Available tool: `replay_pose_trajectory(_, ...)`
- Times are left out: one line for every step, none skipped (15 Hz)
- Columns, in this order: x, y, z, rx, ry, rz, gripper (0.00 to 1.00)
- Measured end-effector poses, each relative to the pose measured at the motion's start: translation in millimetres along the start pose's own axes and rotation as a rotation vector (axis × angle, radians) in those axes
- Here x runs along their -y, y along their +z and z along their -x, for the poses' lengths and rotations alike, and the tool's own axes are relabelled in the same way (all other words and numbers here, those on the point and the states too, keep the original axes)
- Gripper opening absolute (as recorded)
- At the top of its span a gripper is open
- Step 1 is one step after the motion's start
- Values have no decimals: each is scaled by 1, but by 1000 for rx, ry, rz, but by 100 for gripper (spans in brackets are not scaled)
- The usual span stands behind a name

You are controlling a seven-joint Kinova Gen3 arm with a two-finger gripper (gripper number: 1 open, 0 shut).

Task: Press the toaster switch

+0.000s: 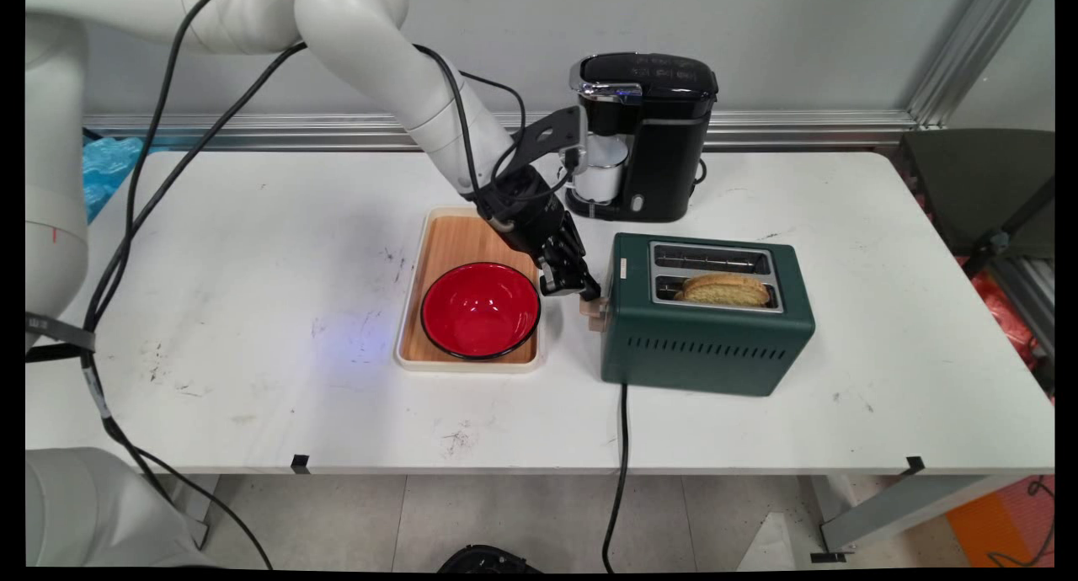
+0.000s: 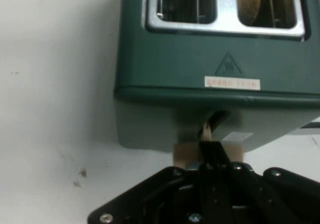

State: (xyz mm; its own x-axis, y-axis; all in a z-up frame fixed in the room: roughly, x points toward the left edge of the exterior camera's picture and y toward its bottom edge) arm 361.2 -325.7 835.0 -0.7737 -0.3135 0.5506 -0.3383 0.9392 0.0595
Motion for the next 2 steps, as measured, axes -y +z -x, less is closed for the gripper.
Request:
replay_pose_trajectory(0, 0, 1, 2, -1, -1, 0)
replay_pose_trajectory(1, 0, 3, 4, -2, -2, 0)
